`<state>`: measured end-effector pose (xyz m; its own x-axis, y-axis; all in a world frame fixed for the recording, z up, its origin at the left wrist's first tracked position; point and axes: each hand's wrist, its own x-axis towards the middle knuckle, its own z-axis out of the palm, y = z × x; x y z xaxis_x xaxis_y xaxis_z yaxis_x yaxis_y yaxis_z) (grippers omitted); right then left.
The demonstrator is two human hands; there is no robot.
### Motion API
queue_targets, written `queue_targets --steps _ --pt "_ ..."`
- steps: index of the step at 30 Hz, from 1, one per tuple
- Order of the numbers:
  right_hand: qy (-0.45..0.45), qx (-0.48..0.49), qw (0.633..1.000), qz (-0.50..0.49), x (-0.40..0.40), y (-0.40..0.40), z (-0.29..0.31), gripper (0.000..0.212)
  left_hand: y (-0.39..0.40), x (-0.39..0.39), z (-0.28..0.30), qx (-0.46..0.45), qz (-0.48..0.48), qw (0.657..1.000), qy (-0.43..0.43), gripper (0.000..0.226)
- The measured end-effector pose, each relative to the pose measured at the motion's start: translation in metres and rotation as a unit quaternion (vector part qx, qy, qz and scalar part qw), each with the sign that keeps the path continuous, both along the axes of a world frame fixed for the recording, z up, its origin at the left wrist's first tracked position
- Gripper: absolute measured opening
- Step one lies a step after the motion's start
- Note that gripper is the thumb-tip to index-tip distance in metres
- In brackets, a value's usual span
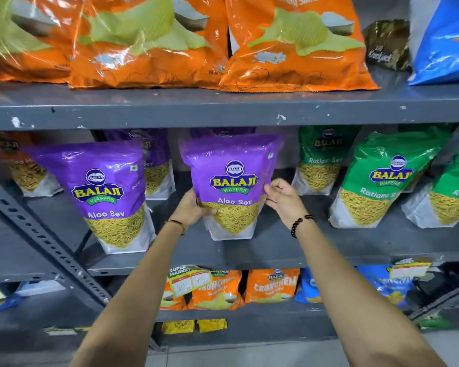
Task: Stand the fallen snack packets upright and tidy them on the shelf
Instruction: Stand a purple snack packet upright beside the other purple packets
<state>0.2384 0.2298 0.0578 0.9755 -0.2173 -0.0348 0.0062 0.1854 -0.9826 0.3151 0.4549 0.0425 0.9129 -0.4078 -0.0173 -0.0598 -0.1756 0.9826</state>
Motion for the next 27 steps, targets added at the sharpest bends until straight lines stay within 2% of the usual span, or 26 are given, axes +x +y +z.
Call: queue_targets --steps 5,10,14,17,20,27 --pt "0.054 0.013 0.998 0.0 0.001 -0.006 -0.032 0.019 0.01 0.002 -0.033 0.009 0.051 0.999 -0.001 0.058" --pt "0.116 -0.079 0.987 0.083 0.0 -0.001 -0.064 0.065 0.017 -0.028 -0.061 0.117 0.038 0.992 0.031 0.074" --pt "0.171 -0.226 0.954 0.098 0.003 0.018 -0.08 0.078 0.002 -0.039 -0.07 0.146 0.074 0.986 0.029 0.063" --pt "0.168 -0.246 0.953 0.053 0.002 0.03 -0.088 0.077 -0.001 -0.042 -0.072 0.168 0.117 0.979 0.017 0.055" --pt "0.149 -0.267 0.951 0.054 0.001 0.035 -0.09 0.071 0.004 -0.046 -0.074 0.195 0.145 0.97 0.015 0.047" --pt "0.155 -0.29 0.943 0.043 -0.003 0.039 -0.088 0.07 0.006 -0.051 -0.072 0.203 0.141 0.969 0.025 0.054"
